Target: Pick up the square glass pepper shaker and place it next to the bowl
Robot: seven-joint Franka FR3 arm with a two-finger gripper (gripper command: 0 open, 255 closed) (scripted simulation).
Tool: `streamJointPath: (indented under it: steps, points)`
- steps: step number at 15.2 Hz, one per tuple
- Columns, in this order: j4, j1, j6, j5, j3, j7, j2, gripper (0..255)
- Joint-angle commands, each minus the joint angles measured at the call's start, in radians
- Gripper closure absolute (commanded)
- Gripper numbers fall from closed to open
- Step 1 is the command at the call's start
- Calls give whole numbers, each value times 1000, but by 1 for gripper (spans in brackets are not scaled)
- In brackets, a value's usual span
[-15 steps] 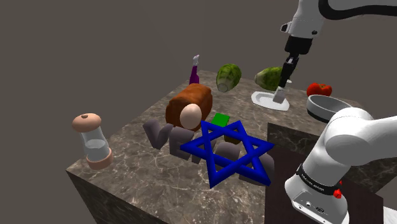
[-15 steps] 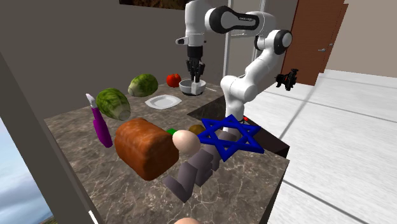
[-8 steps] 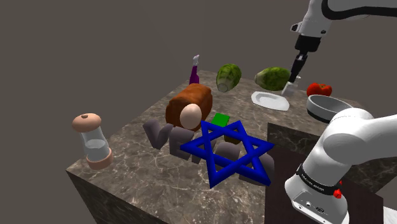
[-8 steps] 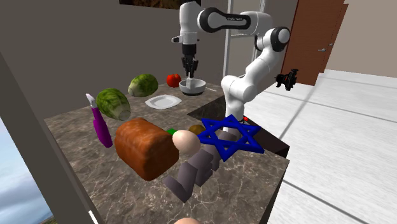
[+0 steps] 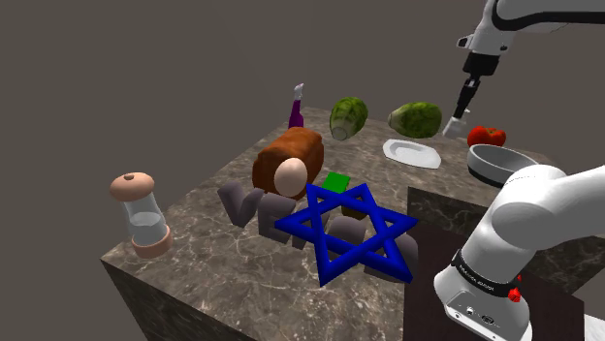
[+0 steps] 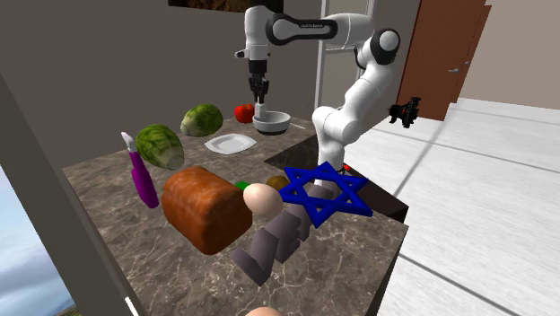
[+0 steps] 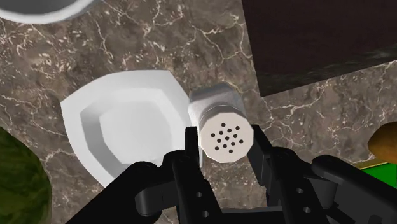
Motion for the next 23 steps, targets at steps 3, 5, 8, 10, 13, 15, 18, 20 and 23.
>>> streamJointPath:
  steps: [3, 5, 8, 10, 13, 15, 18, 20, 23]
  points:
    - [86, 11, 22, -38, -105, -95, 78, 255]
    - [135, 24, 36, -49, -162, -143, 124, 255]
    - [216, 53, 56, -54, -253, -219, 199, 255]
    - [275, 80, 70, -49, -321, -272, 254, 255]
    - [371, 135, 91, -23, -439, -359, 346, 255]
    - [441, 185, 104, 11, -536, -424, 418, 255]
    - [567, 328, 125, 117, -777, -561, 572, 255]
    - [539, 329, 150, 108, -780, -554, 563, 255]
    - [499, 328, 190, 102, -786, -550, 560, 255]
